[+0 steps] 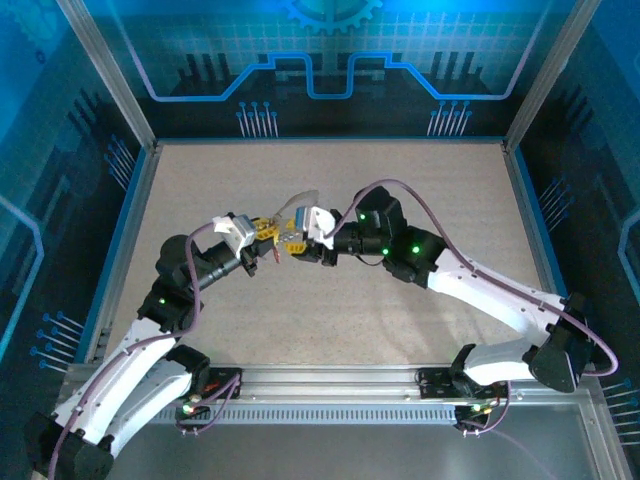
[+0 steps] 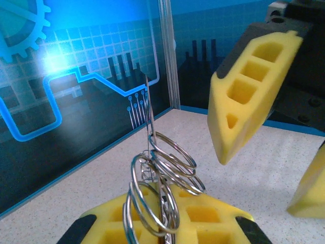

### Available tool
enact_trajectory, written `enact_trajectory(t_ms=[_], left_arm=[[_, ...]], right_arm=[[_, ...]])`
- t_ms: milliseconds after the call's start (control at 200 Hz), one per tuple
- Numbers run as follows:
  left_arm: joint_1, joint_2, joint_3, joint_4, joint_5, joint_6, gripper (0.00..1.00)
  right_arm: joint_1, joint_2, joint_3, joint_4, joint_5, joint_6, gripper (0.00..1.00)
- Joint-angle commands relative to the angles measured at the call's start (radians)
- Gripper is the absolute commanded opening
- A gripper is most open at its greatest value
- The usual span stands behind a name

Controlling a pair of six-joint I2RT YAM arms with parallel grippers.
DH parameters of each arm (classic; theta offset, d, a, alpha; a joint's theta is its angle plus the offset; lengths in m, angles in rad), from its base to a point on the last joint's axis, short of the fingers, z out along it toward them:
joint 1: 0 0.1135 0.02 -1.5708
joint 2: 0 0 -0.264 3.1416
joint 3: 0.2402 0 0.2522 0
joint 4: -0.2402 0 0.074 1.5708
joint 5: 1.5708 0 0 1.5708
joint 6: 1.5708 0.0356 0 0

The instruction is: Put the keys on the keyring

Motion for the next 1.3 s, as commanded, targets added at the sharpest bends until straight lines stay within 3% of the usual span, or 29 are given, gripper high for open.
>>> enact_trajectory(t_ms=[0,110,265,1291], left_arm=[[-0.001,-0.014,0.028,0.049,0.037,-0.021,0.00],[0.000,-0.015,0.035,0.041,0.056,-0.032,0.00],[-0.001,-0.014,0.042,0.036,0.068,-0.058,0.00],[-0.003,0.010,0.095,0.011,0.129,-0.218,0.00]], right_arm=[[0.033,-0.025,0.033,-0.085,0.152,-0.429,0.36],[0.046,-0.024,0.023,-0.073,0.220,-0.620,0.37],[0.050,-0.042,-0.027,0.048,0.272,-0.736,0.39],[0.052,0.000,-0.053,0.236,0.216,-0.884,0.36]])
